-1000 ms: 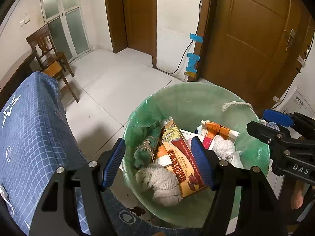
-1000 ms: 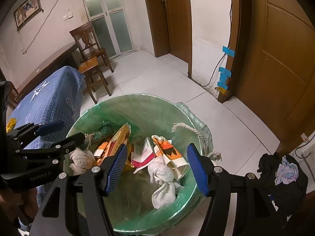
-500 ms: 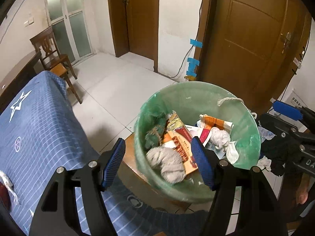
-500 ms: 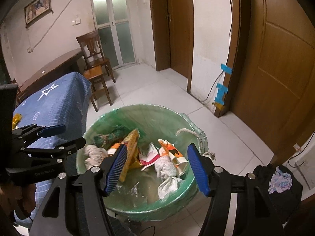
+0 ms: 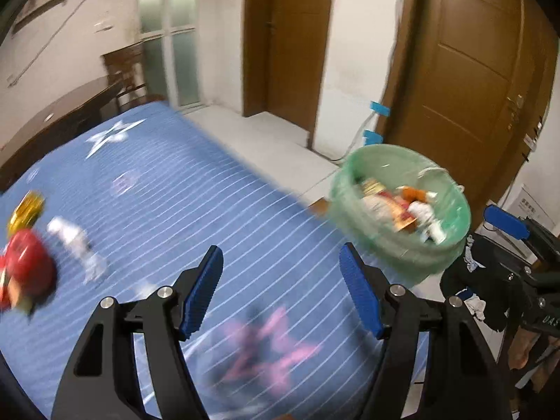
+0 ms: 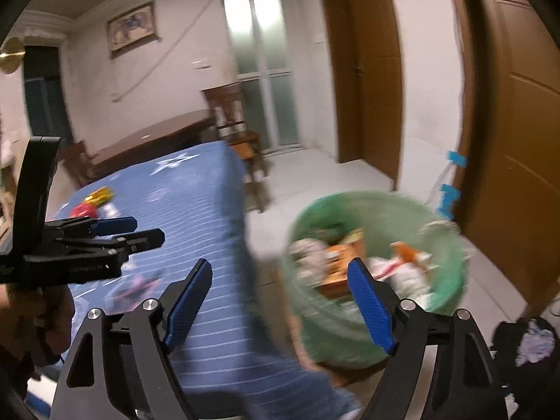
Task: Collect trash
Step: 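Move both open tools back over the bed toward the remaining items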
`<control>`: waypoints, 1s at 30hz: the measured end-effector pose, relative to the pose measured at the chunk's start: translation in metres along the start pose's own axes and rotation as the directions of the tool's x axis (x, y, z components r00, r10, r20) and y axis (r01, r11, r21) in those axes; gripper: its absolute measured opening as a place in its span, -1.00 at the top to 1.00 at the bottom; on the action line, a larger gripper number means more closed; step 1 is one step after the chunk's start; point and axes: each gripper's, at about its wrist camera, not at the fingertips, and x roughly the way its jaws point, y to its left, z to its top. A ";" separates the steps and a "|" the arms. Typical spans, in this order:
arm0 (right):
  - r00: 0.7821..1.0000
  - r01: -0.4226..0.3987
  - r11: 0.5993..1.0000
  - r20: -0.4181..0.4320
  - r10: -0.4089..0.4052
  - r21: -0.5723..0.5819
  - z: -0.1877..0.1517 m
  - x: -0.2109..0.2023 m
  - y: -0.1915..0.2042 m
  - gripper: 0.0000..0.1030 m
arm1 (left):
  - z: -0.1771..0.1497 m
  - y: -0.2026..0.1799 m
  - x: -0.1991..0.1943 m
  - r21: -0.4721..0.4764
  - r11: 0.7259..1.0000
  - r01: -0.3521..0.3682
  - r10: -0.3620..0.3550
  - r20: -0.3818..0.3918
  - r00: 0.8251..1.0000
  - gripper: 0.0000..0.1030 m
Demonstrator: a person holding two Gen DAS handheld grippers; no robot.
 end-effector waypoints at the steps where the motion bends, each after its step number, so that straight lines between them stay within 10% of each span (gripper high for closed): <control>1: 1.000 -0.025 1.000 -0.009 0.025 -0.011 -0.004 0.002 0.013 -0.57 | -0.008 0.014 -0.007 -0.015 1.000 -0.014 0.014 -0.002 1.000 -0.28; 9: 0.989 -0.139 0.989 -0.058 0.135 -0.059 -0.017 0.014 0.079 -0.58 | -0.059 0.148 -0.071 -0.222 0.964 -0.148 0.150 -0.006 0.989 -0.28; 16: 0.976 -0.213 0.972 -0.071 0.207 -0.094 -0.008 0.024 0.118 -0.60 | -0.084 0.269 -0.067 -0.421 0.868 -0.262 0.230 -0.127 0.965 -0.28; 24: 0.966 -0.252 0.960 -0.086 0.243 -0.124 -0.002 0.036 0.142 -0.60 | -0.073 0.293 -0.031 -0.388 0.875 -0.290 0.242 -0.168 0.956 -0.28; 30: 0.961 -0.266 0.954 -0.110 0.252 -0.141 -0.003 0.050 0.151 -0.60 | -0.078 0.300 -0.044 -0.372 0.833 -0.409 0.381 -0.149 0.912 -0.28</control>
